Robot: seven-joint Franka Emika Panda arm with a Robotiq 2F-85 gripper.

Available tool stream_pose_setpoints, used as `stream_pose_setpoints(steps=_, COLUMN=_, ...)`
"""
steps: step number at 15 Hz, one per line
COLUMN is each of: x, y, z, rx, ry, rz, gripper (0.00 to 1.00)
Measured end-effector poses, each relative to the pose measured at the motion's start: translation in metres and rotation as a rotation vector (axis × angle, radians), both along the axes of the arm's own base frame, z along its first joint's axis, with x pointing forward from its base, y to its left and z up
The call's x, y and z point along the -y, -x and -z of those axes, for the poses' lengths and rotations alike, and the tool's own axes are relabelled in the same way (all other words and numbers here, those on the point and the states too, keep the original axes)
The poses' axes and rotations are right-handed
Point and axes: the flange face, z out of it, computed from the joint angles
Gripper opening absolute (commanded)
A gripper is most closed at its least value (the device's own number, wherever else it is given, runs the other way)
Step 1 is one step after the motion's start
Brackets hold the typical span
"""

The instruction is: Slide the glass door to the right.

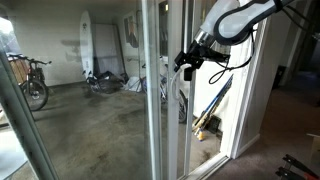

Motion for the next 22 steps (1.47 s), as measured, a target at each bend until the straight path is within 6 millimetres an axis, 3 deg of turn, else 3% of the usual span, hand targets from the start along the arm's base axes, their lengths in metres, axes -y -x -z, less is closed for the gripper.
stream_pose_setpoints(steps=7, x=0.011, y=0.000, z=-0.001, rx=-0.055, ry=-0.074, rz=0.072, gripper=1.00)
stream_pose_setpoints(steps=16, x=0.087, y=0.000, z=0.004, rx=-0.183, ry=-0.330, rz=0.119, gripper=1.00)
stream_pose_setpoints(steps=18, x=0.112, y=0.003, z=-0.003, rx=-0.195, ry=-0.344, rz=0.135, gripper=1.00)
stream_pose_setpoints(steps=22, x=0.217, y=0.018, z=0.022, rx=-0.260, ry=-0.306, rz=0.198, gripper=1.00)
